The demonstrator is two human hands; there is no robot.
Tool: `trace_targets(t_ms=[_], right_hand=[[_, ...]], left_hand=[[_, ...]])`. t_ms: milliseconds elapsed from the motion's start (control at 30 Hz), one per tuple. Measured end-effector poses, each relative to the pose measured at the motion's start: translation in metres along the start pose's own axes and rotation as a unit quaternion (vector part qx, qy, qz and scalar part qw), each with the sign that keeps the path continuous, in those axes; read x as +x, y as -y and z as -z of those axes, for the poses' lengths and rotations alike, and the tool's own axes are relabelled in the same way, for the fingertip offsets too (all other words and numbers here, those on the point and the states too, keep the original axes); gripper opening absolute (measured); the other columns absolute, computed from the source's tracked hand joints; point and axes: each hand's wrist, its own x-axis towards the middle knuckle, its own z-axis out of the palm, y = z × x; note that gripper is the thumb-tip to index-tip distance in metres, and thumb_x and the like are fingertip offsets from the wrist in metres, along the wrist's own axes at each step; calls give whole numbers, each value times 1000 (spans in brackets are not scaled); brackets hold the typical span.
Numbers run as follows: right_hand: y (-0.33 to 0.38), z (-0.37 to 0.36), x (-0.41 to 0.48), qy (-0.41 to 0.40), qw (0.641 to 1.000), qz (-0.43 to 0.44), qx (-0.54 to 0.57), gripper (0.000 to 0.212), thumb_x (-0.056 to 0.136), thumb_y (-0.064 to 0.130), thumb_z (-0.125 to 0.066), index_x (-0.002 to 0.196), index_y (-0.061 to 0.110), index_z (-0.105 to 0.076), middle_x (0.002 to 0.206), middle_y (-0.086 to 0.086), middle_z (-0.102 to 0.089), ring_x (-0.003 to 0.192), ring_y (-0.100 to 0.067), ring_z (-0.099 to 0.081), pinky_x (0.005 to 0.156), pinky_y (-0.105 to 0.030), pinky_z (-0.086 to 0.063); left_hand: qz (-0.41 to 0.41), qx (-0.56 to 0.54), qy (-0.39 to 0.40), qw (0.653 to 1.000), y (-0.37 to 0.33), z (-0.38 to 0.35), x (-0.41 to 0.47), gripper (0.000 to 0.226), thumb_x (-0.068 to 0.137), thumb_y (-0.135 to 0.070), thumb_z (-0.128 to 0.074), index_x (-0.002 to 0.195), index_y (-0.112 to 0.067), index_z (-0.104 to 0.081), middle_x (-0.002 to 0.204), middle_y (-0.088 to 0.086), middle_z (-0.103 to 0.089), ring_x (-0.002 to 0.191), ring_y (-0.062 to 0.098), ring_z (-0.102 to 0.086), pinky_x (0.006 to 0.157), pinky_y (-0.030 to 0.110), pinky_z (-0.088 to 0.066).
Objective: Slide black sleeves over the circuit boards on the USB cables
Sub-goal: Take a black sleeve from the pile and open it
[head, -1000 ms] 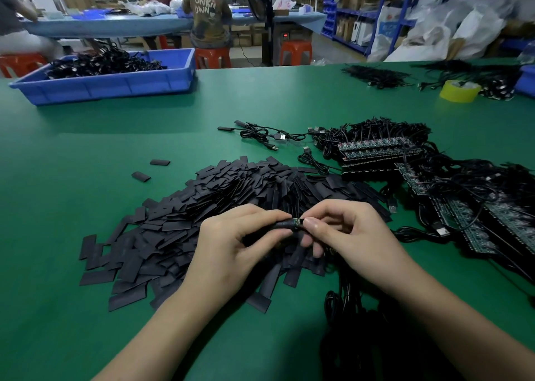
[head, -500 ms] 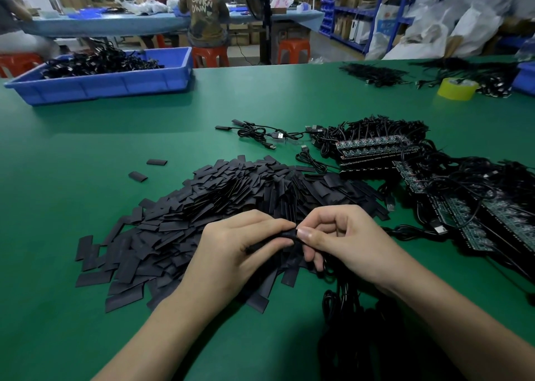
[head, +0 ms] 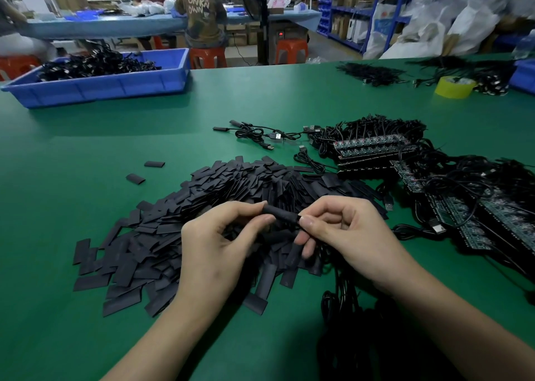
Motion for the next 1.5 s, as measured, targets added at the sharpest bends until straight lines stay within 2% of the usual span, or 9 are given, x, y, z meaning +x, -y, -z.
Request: trace_targets(t_ms=[200,333,500,733,833,967,1100,1367,1500], right_hand=[[4,-1,1,22,999,-26,38,13,93,9,-68,104,12,-76,82,-14,-78,65,-23,-74,66,-21,-56],[4,-6,0,19,999,-20,47,13,82,17,-74,95,15,-78,79,-15,-77,62,-22,-73,65,-21,-56],[2,-8,0,16,999,-4,33,18,87,4,-74,84,21,-79,76,-13,-77,61,-22,-74,64,-20,-56],[0,-9,-1,-4,1000,18,6,19,88,2,-75,87,21,-79,75,-9,-77,62,-21,-75,64,-19,-56],[-3,-11,-2,-29,998,46,-25,14,88,6,-77,91,20,-79,72,-7,-77,65,-18,-75,67,-18,-55],[-4,-10,-4,-48,991,84,-95,15,90,12,-77,99,23,-79,73,3,-76,68,-12,-75,67,-16,-53],[0,-9,-6,-23,990,96,-104,21,95,9,-70,105,25,-79,88,9,-79,78,-9,-76,73,-25,-60],[3,-7,-6,-72,949,194,-236,17,86,8,-80,100,19,-81,90,16,-78,85,5,-72,76,-8,-50],[1,-6,-6,-87,912,266,-298,13,87,9,-80,99,14,-81,91,9,-77,84,2,-71,76,-14,-52]], left_hand=[[71,-61,26,995,0,-4,-4,18,84,-38,-72,94,-26,-80,79,-8,-77,78,11,-75,76,28,-59],[84,-80,27,993,-1,-5,-4,20,83,-37,-72,96,-24,-80,79,-7,-78,78,8,-75,74,20,-56],[78,-71,27,994,-1,-6,-5,18,81,-36,-73,93,-26,-81,84,-15,-78,82,2,-74,76,14,-54],[98,-114,34,988,5,-9,-7,30,72,-41,-81,99,-27,-80,91,-11,-80,87,8,-76,79,17,-57],[80,-121,67,987,7,-9,-6,43,75,-38,-90,114,-26,-77,97,-8,-80,93,10,-76,87,21,-58],[51,-102,77,991,7,-7,-3,50,73,-45,-82,121,-36,-73,100,-4,-77,98,17,-75,92,31,-58],[52,-105,91,989,7,-7,-4,56,72,-46,-83,124,-32,-72,98,-2,-77,99,20,-74,96,40,-57],[48,-123,124,983,6,-9,-6,50,77,-38,-80,125,-32,-70,101,-3,-75,99,20,-72,96,31,-56],[39,-119,132,983,5,-7,-4,49,78,-37,-80,125,-34,-69,102,-2,-75,99,20,-72,95,33,-56]])
